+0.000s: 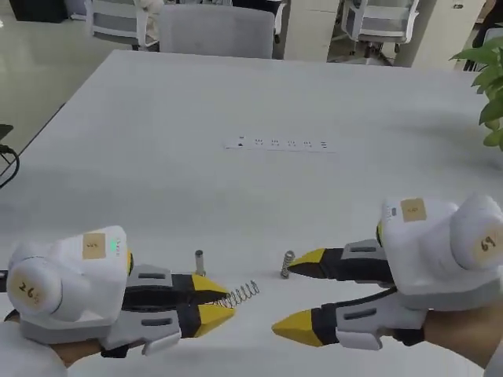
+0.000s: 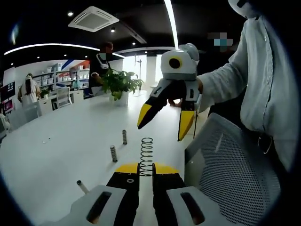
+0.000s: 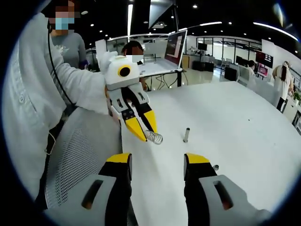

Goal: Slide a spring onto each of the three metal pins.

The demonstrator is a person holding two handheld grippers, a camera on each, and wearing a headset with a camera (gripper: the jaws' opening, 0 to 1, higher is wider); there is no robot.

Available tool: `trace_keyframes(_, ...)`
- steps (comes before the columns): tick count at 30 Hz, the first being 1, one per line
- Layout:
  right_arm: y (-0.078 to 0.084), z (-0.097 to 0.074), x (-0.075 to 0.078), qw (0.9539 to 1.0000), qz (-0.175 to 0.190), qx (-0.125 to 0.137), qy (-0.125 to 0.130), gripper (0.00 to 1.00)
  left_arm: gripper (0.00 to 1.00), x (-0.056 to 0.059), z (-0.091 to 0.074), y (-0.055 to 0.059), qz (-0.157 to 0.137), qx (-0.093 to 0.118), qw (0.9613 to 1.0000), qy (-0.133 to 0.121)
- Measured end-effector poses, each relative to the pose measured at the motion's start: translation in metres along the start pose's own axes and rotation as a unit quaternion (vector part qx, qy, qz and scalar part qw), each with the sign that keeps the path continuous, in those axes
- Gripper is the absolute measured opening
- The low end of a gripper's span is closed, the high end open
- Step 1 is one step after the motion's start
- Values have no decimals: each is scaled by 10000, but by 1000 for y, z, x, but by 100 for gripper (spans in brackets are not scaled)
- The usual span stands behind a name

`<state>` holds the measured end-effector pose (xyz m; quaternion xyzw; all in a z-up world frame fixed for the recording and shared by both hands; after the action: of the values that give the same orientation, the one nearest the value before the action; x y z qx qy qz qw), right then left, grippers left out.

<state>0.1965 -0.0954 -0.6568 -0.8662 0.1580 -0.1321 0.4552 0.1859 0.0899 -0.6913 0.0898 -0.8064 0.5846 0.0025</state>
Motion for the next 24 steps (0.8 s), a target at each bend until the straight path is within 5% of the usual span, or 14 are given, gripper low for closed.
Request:
trace_keyframes(8, -14, 6, -7, 9980, -361, 34, -521, 33, 2, 6, 1, -1, 73, 204, 9993, 306)
trace_keyframes(24, -22, 12, -14, 9903, -802, -162, -1124, 17, 2, 15, 6, -9, 256, 394, 9970, 610)
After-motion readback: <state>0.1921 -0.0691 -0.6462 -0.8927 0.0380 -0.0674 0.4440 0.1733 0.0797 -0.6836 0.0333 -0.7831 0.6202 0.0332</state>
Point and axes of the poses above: the centre of the closed fingertips' face, and the gripper's own axes: z roughly forward along the fingers, x roughly to its right, y roughly out of its underside, the point moved 9 cm from there along -z, roughly backward along the fingers, and after that the axes turned 13 degrees about y, right-handed, at the moved point
